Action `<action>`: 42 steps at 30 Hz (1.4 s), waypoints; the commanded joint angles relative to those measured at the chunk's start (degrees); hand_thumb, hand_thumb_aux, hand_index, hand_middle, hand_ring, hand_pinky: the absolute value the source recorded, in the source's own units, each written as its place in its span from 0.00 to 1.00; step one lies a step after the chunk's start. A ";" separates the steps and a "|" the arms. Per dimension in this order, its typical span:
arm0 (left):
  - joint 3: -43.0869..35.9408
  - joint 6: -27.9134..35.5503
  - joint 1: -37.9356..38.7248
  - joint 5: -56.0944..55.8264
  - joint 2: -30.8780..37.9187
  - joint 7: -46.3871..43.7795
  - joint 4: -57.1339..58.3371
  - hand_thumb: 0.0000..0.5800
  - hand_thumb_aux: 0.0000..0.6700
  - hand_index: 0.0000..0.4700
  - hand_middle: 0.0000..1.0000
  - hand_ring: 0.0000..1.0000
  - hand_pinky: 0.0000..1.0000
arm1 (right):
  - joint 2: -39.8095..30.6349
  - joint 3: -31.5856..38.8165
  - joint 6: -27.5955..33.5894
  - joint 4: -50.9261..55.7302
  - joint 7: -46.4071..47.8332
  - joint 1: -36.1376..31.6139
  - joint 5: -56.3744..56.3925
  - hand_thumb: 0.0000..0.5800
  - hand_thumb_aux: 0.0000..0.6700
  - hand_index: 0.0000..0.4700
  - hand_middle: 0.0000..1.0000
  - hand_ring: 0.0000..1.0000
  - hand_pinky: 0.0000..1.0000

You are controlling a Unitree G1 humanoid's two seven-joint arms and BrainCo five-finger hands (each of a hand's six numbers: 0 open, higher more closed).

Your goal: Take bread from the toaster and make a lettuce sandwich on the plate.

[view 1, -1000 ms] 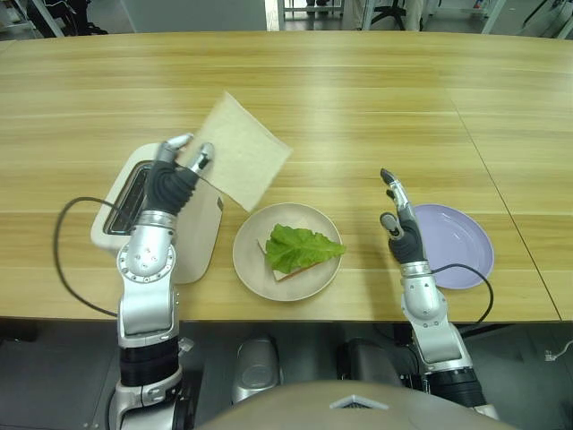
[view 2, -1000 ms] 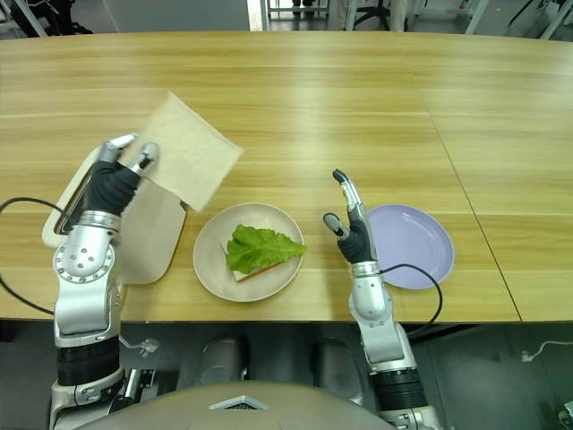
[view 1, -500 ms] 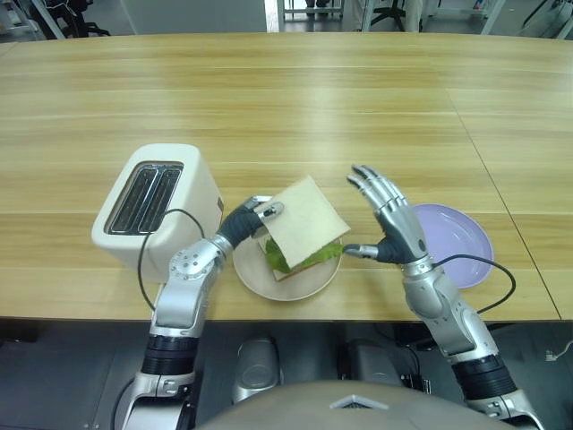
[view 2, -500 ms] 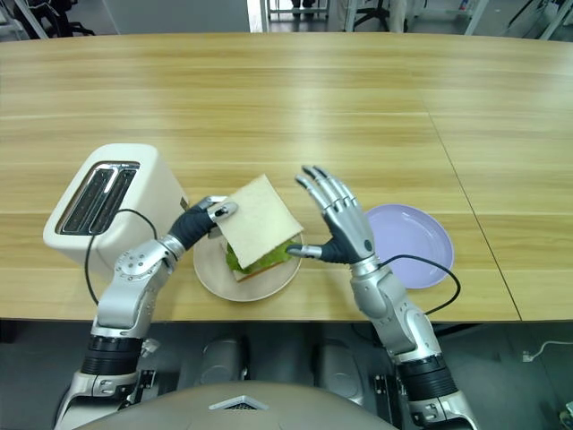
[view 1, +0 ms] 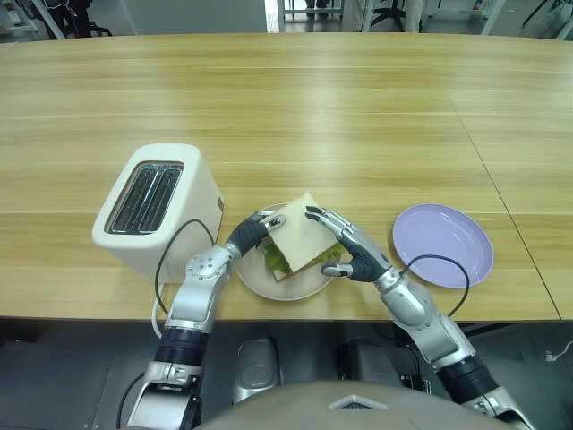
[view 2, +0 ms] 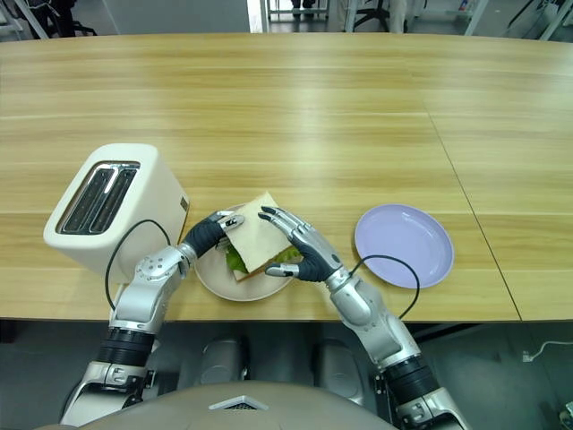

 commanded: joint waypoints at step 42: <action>-4.43 0.25 -0.59 24.01 4.17 17.99 -9.14 0.00 0.00 0.00 0.00 0.00 0.00 | 1.54 1.55 1.36 12.23 -2.05 -0.08 -4.42 0.00 0.00 0.00 0.00 0.00 0.00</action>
